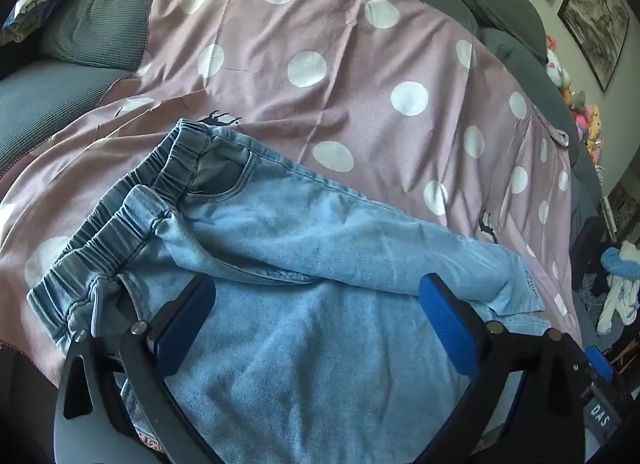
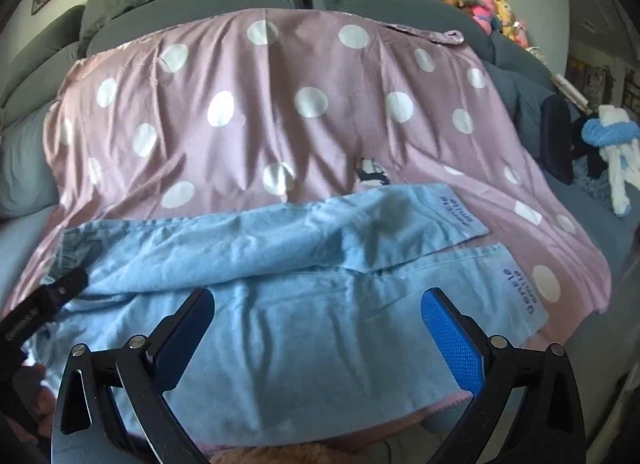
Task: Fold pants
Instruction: 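Position both grippers open over the light-blue denim pants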
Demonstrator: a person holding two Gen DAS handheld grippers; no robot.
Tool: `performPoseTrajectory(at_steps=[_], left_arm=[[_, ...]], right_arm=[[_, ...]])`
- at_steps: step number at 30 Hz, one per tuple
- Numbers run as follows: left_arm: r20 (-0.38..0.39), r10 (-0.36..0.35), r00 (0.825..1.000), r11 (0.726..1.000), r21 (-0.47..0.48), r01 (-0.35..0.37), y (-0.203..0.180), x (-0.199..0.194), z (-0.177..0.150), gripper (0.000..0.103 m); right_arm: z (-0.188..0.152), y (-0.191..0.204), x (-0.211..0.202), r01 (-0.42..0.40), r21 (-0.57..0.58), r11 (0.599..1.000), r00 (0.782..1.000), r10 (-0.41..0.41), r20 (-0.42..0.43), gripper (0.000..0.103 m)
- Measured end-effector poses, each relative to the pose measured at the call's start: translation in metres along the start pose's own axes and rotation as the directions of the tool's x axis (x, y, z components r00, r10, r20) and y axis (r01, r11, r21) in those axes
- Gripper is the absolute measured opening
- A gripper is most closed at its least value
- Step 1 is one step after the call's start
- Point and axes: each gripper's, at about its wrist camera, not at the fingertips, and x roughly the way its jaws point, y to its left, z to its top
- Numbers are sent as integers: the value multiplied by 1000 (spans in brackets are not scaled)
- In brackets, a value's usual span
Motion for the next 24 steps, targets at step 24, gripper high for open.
performPoseTrajectory(at_steps=[24], left_arm=[[-39, 40, 998, 998, 49, -38, -8, 30, -8, 101]], right_arm=[[-7, -19, 26, -73, 58, 996, 995, 77, -57, 102]])
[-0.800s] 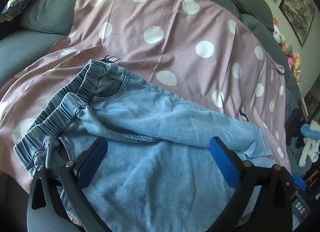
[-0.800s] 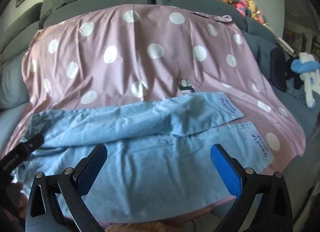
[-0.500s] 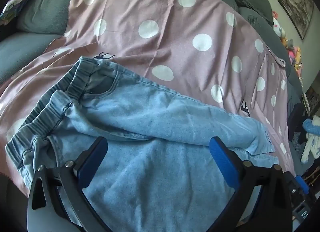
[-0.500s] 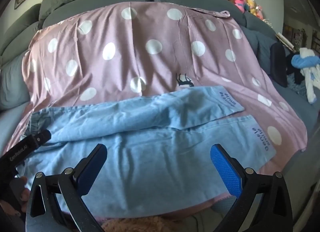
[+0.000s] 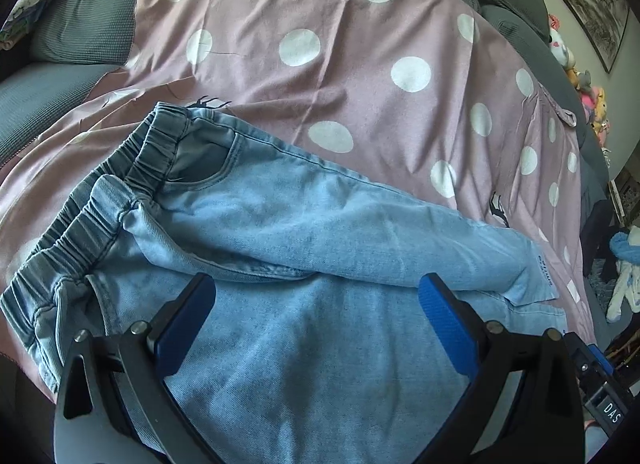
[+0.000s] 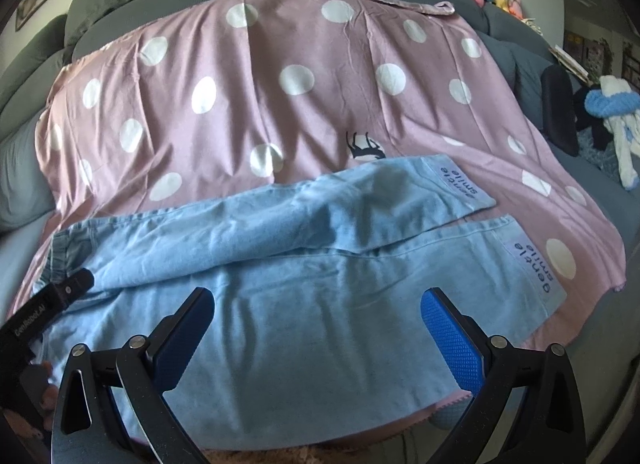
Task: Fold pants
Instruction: 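Position both grippers open over the light-blue denim pants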
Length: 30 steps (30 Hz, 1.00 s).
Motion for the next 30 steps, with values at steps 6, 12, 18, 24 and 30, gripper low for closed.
performPoseTrajectory(at_steps=[6, 12, 18, 24, 30], left_arm=[[19, -31, 999, 1000, 1, 31, -1, 1, 1, 101], [21, -35, 999, 999, -8, 35, 2, 0, 1, 101], [3, -32, 999, 999, -8, 32, 3, 0, 0, 101], [-5, -40, 999, 999, -13, 40, 4, 2, 0, 101], [-24, -38, 999, 999, -24, 38, 5, 3, 1, 101]], right_arm=[[1, 5, 2, 4, -12, 1000, 1000, -4, -3, 102], [2, 8, 2, 6, -21, 1000, 1000, -6, -3, 102], [1, 13, 2, 15, -34, 999, 1000, -16, -5, 102], [1, 14, 1, 25, -39, 999, 1000, -25, 0, 102], [1, 14, 1, 30, -39, 999, 1000, -30, 2, 102]])
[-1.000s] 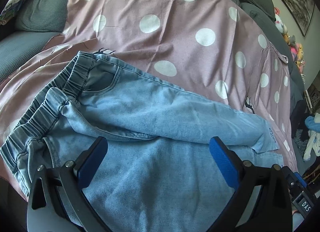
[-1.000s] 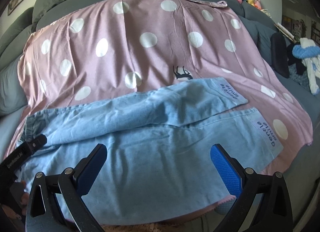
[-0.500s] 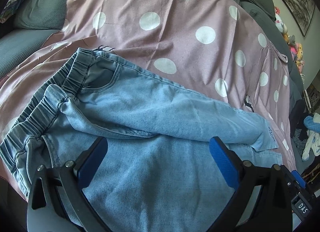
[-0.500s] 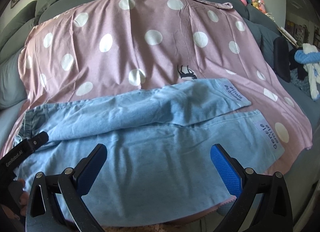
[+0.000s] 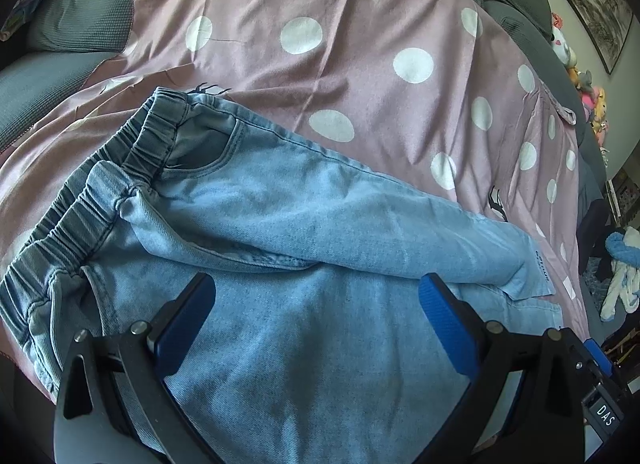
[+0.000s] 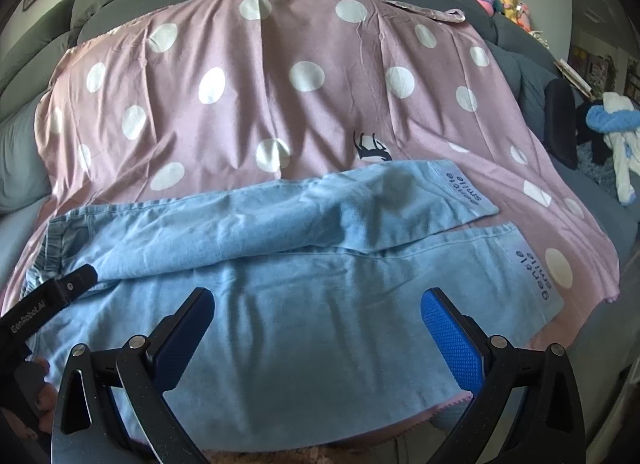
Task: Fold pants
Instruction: 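Position both grippers open over the light-blue denim pants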
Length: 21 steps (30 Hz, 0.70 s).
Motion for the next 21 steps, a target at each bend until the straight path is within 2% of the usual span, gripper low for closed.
performPoseTrajectory(at_steps=[12, 21], left_arm=[[-47, 19, 999, 1000, 11, -19, 0, 7, 0, 101], [-50, 25, 998, 1000, 15, -24, 2, 8, 0, 101]], right_arm=[[0, 2, 8, -20, 1, 1000, 1000, 20, -22, 102], [-3, 3, 14, -22, -1, 1000, 999, 22, -34, 102]])
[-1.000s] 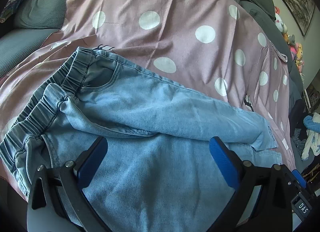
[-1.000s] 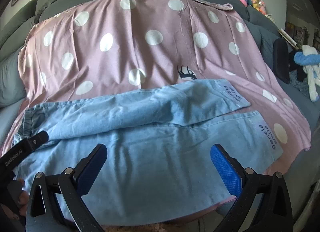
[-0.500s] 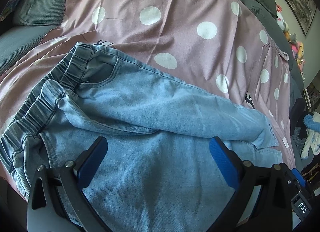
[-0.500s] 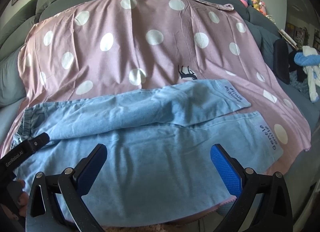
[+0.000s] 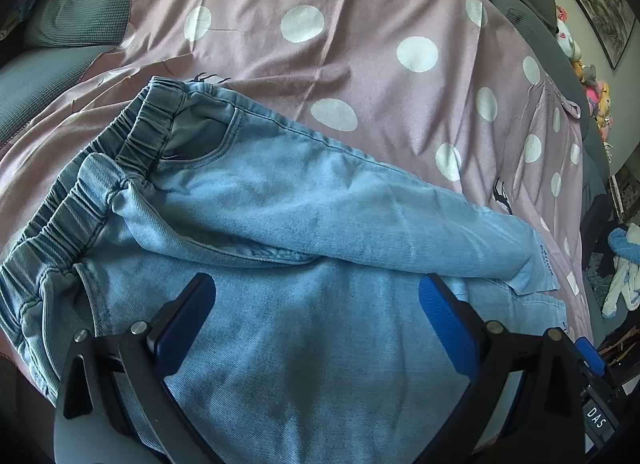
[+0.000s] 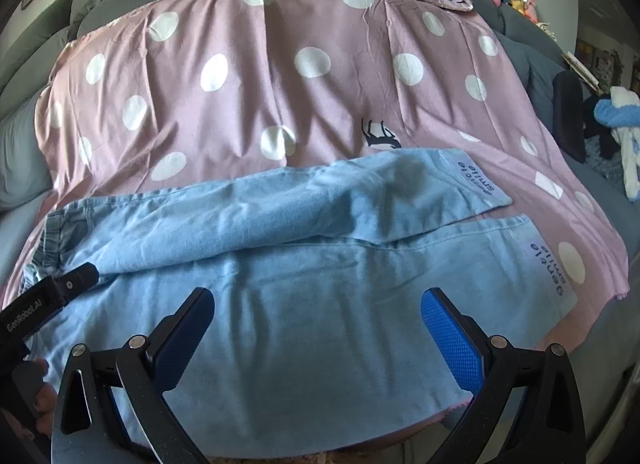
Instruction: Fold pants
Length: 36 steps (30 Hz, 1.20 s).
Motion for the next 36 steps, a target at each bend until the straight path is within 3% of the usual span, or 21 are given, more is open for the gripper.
performPoseTrajectory(at_steps=[23, 27, 30, 36], left_arm=[[0, -1, 1000, 1000, 0, 1, 1, 1, -1, 101], [-69, -29, 997, 999, -22, 27, 4, 3, 5, 99], [-41, -61, 997, 998, 11, 61, 4, -19, 20, 99], [12, -63, 998, 997, 37, 62, 26, -66, 38, 100]], right_arm=[[-2, 0, 2, -20, 1, 1000, 1000, 20, -2, 102], [7, -1, -4, -10, -22, 1000, 1000, 10, -24, 102], [25, -7, -25, -45, -59, 997, 998, 47, 38, 102], [36, -47, -40, -183, 30, 983, 981, 180, 73, 102]])
